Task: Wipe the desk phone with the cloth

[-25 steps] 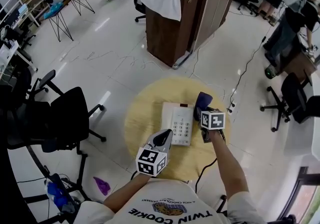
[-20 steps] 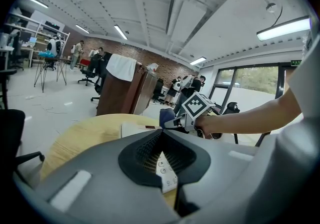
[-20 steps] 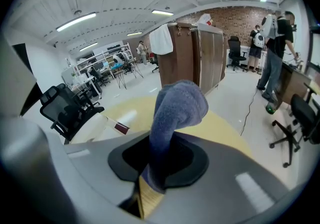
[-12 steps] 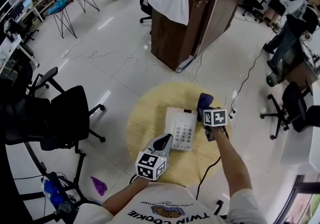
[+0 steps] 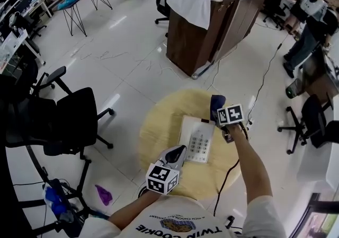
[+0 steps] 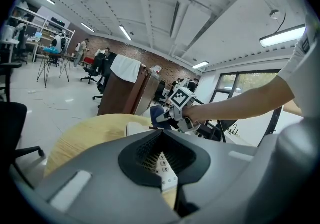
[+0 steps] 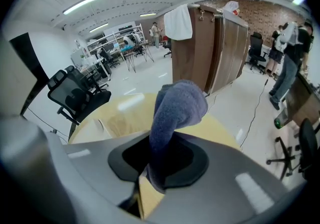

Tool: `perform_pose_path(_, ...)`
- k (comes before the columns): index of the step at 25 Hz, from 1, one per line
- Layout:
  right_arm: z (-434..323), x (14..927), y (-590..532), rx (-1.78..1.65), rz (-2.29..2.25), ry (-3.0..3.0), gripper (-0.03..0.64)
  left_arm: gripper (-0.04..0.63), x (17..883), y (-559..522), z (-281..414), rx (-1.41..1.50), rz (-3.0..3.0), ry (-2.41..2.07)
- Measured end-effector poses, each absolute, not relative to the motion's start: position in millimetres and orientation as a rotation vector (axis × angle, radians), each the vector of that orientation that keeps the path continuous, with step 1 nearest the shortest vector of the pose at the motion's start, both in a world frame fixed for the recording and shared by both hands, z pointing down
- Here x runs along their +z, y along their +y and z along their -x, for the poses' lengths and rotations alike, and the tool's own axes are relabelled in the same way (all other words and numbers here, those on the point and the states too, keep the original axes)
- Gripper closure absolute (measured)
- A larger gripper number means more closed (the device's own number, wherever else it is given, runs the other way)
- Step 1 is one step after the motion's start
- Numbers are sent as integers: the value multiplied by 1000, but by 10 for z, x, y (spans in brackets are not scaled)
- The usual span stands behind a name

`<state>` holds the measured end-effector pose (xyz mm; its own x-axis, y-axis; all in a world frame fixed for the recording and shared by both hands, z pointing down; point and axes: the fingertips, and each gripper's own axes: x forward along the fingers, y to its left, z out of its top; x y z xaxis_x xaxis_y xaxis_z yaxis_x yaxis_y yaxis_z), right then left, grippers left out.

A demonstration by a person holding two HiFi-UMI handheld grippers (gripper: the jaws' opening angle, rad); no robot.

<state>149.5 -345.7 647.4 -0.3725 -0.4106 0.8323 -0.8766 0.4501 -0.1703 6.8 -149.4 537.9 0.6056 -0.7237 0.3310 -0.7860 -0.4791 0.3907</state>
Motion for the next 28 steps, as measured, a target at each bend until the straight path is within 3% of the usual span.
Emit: perform_pose_path(28, -109, 6582, -3593, 689, -722, -1943, 551, 603, 5537, -1549, 124, 173, -2324, -1083)
